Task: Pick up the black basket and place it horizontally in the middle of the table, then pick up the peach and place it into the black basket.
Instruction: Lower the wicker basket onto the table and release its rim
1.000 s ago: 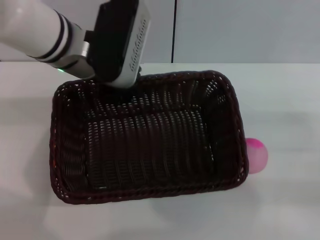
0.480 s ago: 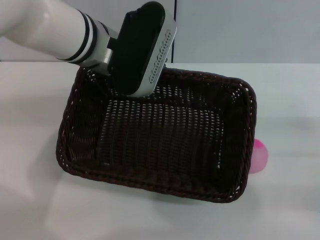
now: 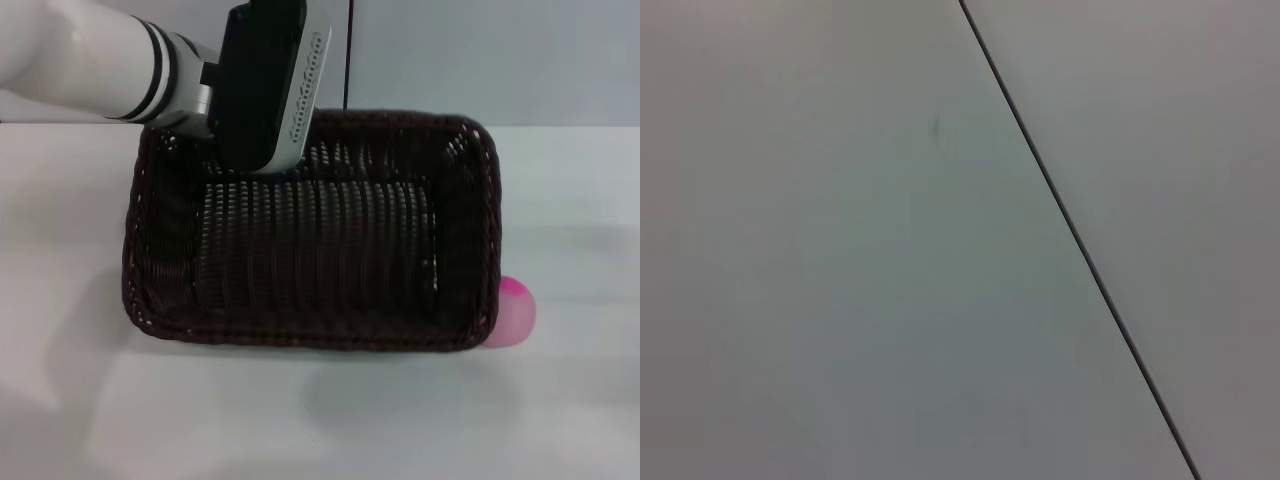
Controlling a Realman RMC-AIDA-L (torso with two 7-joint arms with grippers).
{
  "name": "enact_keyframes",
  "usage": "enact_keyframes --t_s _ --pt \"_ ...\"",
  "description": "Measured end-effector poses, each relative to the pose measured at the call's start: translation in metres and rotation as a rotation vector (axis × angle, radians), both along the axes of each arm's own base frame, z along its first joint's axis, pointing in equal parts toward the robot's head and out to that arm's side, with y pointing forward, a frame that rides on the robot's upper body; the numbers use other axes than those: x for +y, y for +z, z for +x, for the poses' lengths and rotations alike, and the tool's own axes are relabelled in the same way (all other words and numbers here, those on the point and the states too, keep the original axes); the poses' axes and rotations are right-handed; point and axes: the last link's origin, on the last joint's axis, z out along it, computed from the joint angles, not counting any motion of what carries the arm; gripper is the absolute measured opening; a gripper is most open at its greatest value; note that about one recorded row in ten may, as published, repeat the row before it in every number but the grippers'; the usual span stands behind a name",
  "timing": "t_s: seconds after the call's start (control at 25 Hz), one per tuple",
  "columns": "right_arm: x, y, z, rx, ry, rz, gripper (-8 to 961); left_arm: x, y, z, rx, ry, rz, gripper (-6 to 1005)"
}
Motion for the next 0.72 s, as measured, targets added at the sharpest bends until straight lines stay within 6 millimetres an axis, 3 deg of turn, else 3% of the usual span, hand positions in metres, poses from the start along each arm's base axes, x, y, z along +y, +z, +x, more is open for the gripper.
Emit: enact_keyframes --t_s 0.72 --pt "0.011 0.0 0.003 -0.004 -0.034 -0.017 742 0.005 -0.001 -0.014 0.005 0.04 0.079 310"
